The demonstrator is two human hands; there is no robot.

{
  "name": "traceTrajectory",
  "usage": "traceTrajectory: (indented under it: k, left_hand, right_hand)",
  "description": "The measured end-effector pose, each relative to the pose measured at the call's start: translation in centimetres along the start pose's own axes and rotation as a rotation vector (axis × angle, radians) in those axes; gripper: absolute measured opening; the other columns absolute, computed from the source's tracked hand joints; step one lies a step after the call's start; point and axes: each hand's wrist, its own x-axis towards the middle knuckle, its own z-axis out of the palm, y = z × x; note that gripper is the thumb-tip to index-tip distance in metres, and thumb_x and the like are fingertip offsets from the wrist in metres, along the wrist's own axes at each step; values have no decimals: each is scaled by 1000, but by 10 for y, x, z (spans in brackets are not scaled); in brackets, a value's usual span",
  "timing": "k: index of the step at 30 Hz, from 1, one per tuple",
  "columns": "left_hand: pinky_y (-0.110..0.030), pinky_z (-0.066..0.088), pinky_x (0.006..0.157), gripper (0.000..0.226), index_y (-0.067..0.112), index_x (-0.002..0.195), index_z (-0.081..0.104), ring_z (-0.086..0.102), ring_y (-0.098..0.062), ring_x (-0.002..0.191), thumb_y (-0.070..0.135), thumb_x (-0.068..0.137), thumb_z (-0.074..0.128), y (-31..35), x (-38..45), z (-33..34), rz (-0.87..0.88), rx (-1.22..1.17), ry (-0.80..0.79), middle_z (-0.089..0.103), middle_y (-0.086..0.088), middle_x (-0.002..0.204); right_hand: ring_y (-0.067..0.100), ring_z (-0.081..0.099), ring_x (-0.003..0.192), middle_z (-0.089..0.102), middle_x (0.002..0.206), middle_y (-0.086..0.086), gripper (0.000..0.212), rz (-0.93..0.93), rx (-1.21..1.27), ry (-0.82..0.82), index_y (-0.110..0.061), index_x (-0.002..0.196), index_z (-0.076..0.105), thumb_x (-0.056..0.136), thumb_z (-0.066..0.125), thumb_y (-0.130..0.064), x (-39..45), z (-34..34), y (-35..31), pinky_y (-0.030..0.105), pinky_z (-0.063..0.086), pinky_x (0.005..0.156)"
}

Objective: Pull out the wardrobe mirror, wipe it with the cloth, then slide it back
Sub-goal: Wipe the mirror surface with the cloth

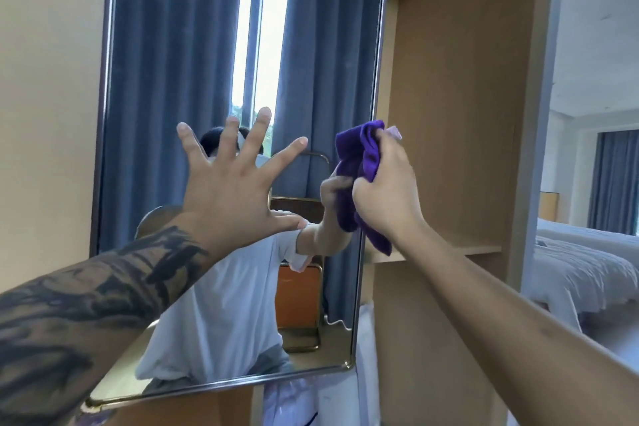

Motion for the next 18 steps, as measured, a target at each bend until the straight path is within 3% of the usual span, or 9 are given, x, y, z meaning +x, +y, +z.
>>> traceTrajectory:
  k: [2, 6, 8, 10, 11, 13, 16, 18]
  left_hand:
    - [-88, 13, 107, 111, 52, 165, 11, 18, -45, 153, 107, 69, 22, 0, -1, -2, 14, 38, -8, 6, -11, 177]
    - [-85, 17, 106, 101, 51, 164, 16, 24, -44, 149, 100, 76, 10, 3, 4, -10, 34, 114, -11, 11, -13, 175]
    - [-82, 21, 107, 92, 51, 161, 23, 30, -41, 144, 95, 82, 9, 2, 10, -15, 58, 140, -6, 19, -12, 172]
    - [-81, 24, 108, 85, 51, 159, 27, 33, -39, 141, 92, 86, 13, -2, 18, -17, 89, 161, -4, 23, -10, 167]
    - [-81, 24, 108, 83, 49, 157, 30, 34, -38, 140, 91, 87, 17, -3, 21, -18, 101, 158, -1, 26, -9, 164]
    - [-81, 23, 109, 82, 45, 153, 40, 37, -39, 139, 90, 86, 25, -3, 29, -20, 119, 144, 28, 33, -10, 159]
    - [-84, 15, 114, 84, 38, 150, 48, 36, -41, 144, 87, 85, 29, -4, 52, -22, 178, 104, 81, 38, -14, 159]
    - [-85, 9, 115, 89, 39, 158, 43, 28, -43, 153, 89, 88, 20, -8, 75, -26, 208, 64, 99, 31, -16, 168]
  right_hand:
    - [15, 58, 114, 53, 126, -10, 67, -4, -7, -14, -28, 129, 54, 71, 53, 5, -27, 8, 14, 40, 53, 101]
    - [17, 60, 112, 61, 120, -7, 67, 83, 79, -96, -27, 127, 56, 71, 49, 10, -90, 22, 42, 39, 52, 102]
    - [17, 64, 102, 69, 107, -11, 64, 166, 108, -146, -31, 122, 58, 75, 48, 11, -99, 22, 46, 27, 55, 89]
    - [11, 67, 82, 70, 86, -16, 56, 243, 132, -151, -38, 106, 56, 77, 46, 10, -73, 17, 39, 12, 48, 64]
    - [11, 65, 74, 69, 79, -13, 51, 264, 121, -140, -37, 100, 53, 77, 46, 7, -51, 13, 32, 12, 45, 57]
    - [14, 64, 66, 66, 75, -9, 44, 269, 86, -114, -33, 100, 55, 77, 44, 3, -1, 0, 16, 22, 48, 57]
    - [18, 68, 70, 70, 80, -6, 53, 217, 161, -69, -32, 106, 62, 73, 40, 3, 50, -10, -5, 36, 58, 65]
    - [17, 66, 73, 69, 86, -6, 55, 195, 151, -56, -34, 110, 62, 74, 41, 2, 50, -5, -9, 34, 56, 66]
